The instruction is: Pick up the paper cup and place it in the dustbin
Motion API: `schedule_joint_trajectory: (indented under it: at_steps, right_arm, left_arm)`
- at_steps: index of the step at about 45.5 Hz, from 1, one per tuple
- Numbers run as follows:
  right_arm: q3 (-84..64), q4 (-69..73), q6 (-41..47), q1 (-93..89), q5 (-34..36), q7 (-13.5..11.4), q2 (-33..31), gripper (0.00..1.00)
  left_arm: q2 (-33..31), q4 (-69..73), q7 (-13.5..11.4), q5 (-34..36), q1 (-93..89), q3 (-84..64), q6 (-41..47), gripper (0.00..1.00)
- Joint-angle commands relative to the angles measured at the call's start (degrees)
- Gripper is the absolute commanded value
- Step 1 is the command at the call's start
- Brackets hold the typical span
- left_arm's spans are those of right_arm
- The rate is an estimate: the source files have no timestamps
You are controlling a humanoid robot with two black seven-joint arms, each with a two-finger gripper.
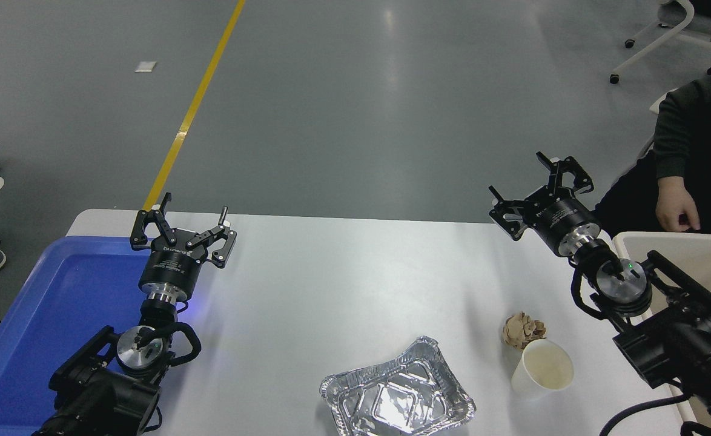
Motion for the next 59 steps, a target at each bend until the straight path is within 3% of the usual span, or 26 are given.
schedule_joint_trajectory:
  at_steps: [1,28,45,51,59]
  right_arm:
    - [0.0,-0.2,0.0,0.2,0.0,0.0,0.0,1.0]
    - [-4.0,1.1,-0.5,1.8,-1.9,-0.4,-1.4,1.0]
    - [-7.3,2.7,-2.4,10.5,-7.6,-5.4,-14.1,1.0]
    - [-16.0,2.9,-4.7,17.0,-10.1,-6.8,-19.4,1.0]
    - [-34.2,3.9,-4.8,28.9,-10.1,-6.8,-25.8,1.0]
  left_arm:
    - [0.1,0.0,0.1,0.0,0.0,0.0,0.0,0.99]
    - [0.2,0.0,0.1,-0.2,0.0,0.1,0.0,0.99]
    - [0.2,0.0,0.1,-0.2,0.0,0.1,0.0,0.99]
    - [0.2,0.0,0.1,-0.2,0.1,0.1,0.0,0.99]
    - [0.2,0.0,0.1,-0.2,0.0,0.1,0.0,0.99]
